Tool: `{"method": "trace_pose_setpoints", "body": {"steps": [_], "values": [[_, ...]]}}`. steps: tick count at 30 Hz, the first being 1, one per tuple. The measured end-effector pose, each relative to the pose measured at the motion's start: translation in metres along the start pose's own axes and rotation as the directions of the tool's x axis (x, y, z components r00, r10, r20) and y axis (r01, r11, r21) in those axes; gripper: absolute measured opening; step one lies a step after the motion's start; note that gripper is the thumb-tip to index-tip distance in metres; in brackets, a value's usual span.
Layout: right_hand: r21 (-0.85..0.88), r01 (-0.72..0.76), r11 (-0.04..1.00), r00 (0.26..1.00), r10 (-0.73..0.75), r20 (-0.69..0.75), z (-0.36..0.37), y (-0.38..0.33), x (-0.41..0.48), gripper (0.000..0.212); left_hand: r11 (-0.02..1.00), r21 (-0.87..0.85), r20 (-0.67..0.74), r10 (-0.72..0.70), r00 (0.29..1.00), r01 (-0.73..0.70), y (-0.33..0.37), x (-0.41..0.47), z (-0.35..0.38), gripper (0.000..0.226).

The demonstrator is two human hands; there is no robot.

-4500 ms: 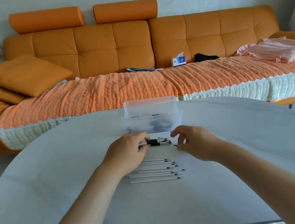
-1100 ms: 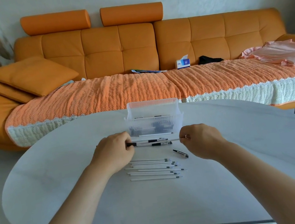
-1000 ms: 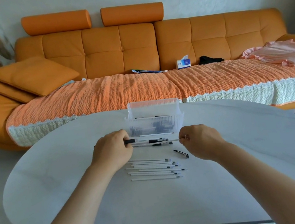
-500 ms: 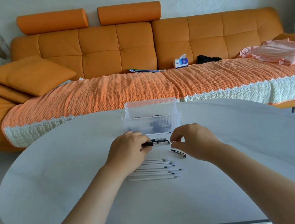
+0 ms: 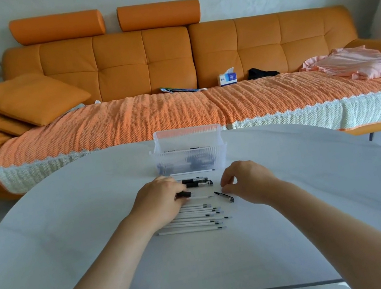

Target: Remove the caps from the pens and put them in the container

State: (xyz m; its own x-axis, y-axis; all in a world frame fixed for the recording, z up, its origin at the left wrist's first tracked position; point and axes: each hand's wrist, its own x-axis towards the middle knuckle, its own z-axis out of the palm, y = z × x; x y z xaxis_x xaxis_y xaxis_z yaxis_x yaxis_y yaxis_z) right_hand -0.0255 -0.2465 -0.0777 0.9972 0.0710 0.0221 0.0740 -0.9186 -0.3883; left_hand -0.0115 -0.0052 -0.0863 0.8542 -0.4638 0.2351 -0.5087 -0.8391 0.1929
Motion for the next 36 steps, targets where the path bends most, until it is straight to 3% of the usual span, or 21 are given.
{"method": "trace_pose_setpoints", "body": {"steps": [6,12,19,27,36], "values": [[0.014,0.011,1.000,0.997,-0.012,0.081,-0.004,0.002,0.003,0.017,1.000,-0.011,0.040,-0.007,0.999,0.008,-0.005,0.000,0.000,0.019],[0.069,0.049,0.996,0.998,-0.046,-0.052,-0.003,-0.011,0.015,0.022,0.999,-0.034,0.046,-0.021,0.999,0.023,-0.007,0.001,-0.002,0.020],[-0.153,0.174,0.973,0.979,-0.187,-0.076,0.012,-0.043,0.034,0.034,0.998,-0.005,-0.109,-0.058,0.992,0.058,-0.024,0.013,0.000,0.028],[-0.342,0.186,0.921,0.982,-0.181,0.046,0.028,-0.047,0.050,0.033,0.997,-0.014,0.017,-0.081,0.997,0.082,-0.037,0.013,0.012,0.039],[-0.271,0.144,0.952,0.987,-0.158,-0.031,0.024,-0.056,0.053,0.021,0.997,-0.039,0.002,-0.071,0.997,0.071,-0.038,0.010,0.010,0.034]]}}
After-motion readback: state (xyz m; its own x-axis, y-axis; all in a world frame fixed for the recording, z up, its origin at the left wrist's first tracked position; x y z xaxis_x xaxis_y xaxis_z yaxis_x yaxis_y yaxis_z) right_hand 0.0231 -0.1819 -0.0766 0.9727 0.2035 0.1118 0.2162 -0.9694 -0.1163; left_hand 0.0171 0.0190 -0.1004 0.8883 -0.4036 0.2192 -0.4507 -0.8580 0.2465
